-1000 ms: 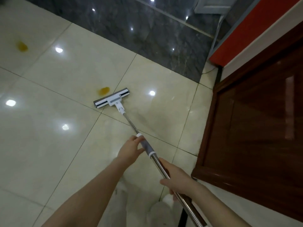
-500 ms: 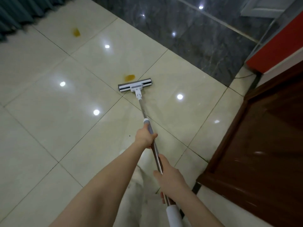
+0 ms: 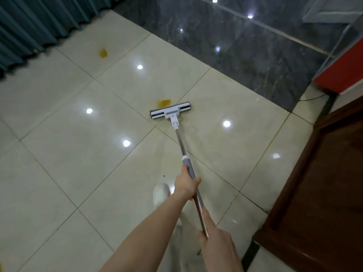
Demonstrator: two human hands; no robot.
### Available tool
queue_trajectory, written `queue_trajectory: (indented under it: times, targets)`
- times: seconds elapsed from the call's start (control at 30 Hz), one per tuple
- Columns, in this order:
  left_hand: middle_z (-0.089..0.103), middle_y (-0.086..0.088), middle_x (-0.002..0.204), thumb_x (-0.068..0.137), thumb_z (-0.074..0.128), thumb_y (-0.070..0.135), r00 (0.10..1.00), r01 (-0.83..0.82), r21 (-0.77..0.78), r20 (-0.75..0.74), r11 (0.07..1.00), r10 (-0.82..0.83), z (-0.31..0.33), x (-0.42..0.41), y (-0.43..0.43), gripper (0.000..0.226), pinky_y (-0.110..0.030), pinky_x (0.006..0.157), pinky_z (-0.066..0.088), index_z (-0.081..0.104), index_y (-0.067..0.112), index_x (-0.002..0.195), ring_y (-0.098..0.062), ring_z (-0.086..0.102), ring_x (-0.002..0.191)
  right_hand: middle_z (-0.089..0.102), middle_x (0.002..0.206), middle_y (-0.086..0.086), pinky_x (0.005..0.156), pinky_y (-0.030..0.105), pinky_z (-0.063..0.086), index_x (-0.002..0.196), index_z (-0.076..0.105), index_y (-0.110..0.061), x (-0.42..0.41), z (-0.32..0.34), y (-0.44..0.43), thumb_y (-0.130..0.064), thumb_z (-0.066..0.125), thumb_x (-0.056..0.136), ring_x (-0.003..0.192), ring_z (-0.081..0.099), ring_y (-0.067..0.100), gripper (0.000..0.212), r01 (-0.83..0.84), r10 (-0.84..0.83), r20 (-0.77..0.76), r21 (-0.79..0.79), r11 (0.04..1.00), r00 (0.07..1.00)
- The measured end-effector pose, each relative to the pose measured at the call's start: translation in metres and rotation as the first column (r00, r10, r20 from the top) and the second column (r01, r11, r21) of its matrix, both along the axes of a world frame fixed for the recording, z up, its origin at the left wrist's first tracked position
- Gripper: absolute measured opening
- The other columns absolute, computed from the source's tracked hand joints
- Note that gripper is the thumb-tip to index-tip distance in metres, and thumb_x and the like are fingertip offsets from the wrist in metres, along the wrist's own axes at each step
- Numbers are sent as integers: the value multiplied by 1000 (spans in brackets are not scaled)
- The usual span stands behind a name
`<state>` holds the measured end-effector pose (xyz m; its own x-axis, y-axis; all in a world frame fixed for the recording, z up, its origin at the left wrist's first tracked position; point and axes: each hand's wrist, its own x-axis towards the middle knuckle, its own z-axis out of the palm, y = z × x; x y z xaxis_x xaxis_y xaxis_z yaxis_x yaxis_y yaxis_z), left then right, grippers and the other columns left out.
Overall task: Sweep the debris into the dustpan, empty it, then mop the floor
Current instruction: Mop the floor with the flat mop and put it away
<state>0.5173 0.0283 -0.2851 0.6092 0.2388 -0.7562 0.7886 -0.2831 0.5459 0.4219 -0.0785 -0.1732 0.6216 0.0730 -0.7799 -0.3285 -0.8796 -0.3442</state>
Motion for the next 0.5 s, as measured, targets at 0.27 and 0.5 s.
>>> queue_trajectory:
  times: [0.27, 0.5]
  targets:
    - [54, -15, 107, 87, 59, 23, 1000, 5, 33, 18, 999, -6, -12, 85, 52, 53, -30, 38, 45, 33, 20, 134, -37, 62, 88, 64, 109, 5, 90, 28, 48, 142, -2, -60, 82, -2, 52, -36, 37, 100, 104, 62, 19, 62, 17, -18, 28, 34, 999, 999]
    - [50, -15, 105, 88, 59, 21, 1000, 6, 13, 7, 1000, -6, -29, 206, 114, 55, -37, 43, 53, 30, 23, 135, -36, 62, 82, 64, 107, 6, 89, 30, 49, 149, 7, -48, 198, -26, 113, -35, 34, 101, 102, 63, 21, 57, 17, -18, 52, 16, 1000, 998]
